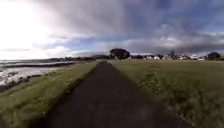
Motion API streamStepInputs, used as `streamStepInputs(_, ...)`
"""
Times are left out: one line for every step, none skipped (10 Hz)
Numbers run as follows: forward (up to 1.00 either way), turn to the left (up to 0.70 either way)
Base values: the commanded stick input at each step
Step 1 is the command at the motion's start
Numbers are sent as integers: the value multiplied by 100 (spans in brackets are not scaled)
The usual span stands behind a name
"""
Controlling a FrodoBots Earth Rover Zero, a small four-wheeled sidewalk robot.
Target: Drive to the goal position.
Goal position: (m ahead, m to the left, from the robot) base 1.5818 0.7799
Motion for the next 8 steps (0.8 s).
streamStepInputs(70,0)
streamStepInputs(70,0)
streamStepInputs(70,0)
streamStepInputs(70,0)
streamStepInputs(70,0)
streamStepInputs(70,0)
streamStepInputs(70,0)
streamStepInputs(70,0)
